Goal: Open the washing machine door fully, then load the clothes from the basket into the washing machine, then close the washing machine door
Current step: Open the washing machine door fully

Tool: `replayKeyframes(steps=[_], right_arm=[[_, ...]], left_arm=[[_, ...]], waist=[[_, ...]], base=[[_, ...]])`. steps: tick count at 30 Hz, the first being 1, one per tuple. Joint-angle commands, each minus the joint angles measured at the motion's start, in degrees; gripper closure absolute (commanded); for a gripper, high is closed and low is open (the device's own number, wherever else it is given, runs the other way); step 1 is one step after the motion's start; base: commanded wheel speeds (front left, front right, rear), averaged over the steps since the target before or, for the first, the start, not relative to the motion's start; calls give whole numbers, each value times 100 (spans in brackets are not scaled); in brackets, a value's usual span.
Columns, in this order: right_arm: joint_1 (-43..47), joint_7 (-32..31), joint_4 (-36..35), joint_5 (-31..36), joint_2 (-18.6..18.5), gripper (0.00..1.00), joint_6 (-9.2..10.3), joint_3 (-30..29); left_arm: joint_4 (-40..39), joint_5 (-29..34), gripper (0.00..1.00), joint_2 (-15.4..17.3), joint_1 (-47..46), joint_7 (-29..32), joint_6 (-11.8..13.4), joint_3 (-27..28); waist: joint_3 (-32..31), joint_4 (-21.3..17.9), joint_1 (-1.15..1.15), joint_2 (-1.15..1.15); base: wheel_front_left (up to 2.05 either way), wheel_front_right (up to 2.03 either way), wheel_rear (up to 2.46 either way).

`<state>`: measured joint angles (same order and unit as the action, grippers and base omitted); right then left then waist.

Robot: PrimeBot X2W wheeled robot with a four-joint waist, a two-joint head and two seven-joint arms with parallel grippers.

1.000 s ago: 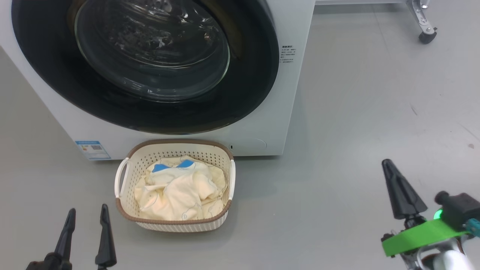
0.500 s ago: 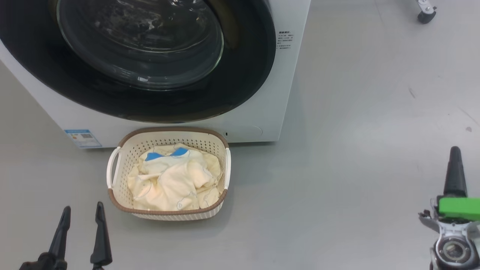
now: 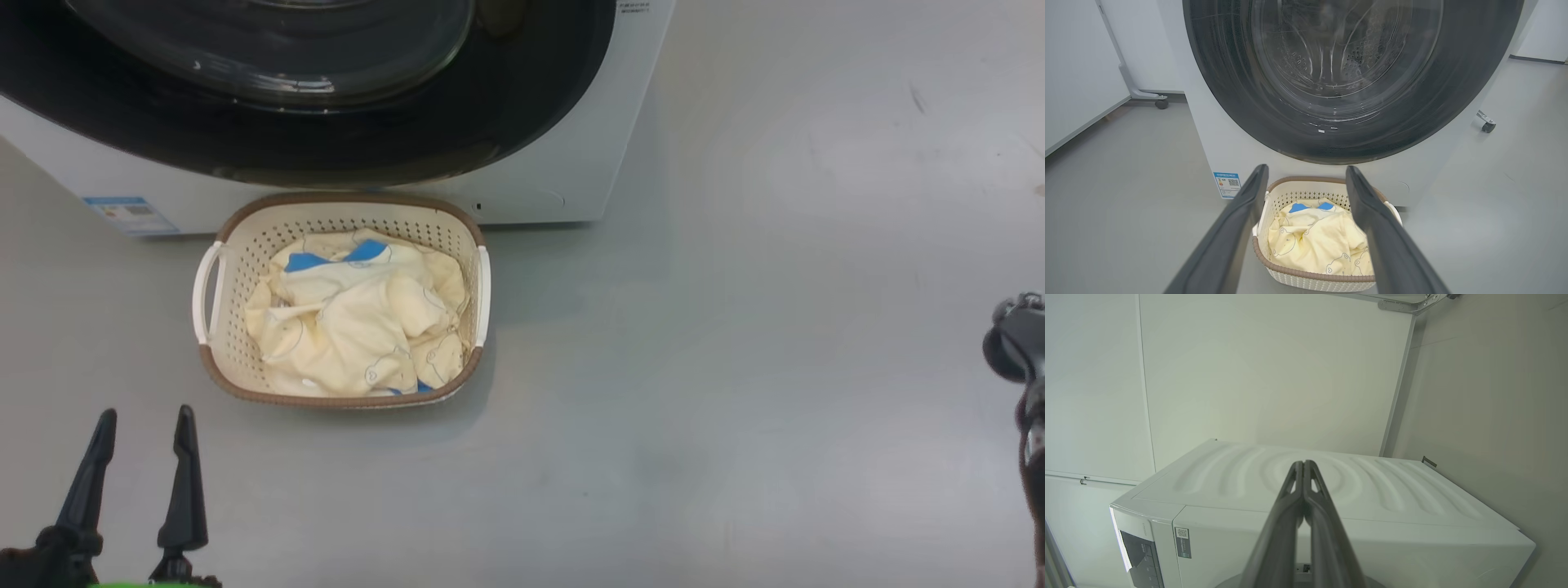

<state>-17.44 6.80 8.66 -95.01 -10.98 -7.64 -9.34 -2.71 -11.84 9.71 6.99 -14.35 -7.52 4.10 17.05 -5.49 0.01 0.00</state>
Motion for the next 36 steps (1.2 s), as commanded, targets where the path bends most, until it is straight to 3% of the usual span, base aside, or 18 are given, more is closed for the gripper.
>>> replayKeyframes(steps=[1,9,17,36], right_arm=[[-298,-201,-200,-130,-116,100,15,-46],[-1232,-1387,-85,-328,150,100,15,-677],[-2095,-2489,107,-20,291,100,15,-812],[-3109,-3125,361,541,578,100,15,-21]], left_arm=[[-227,0,0,144,-200,-65,3,269],[-361,23,0,251,-411,-65,3,274],[-371,33,0,172,-537,-65,3,211],[-347,25,0,-12,-693,-65,3,176]], waist=[[249,-1,-1,0],[738,133,-1,0],[1045,418,-1,0],[1295,835,-1,0]], base=[[0,0,0],[0,0,0],[0,0,0],[0,0,0]])
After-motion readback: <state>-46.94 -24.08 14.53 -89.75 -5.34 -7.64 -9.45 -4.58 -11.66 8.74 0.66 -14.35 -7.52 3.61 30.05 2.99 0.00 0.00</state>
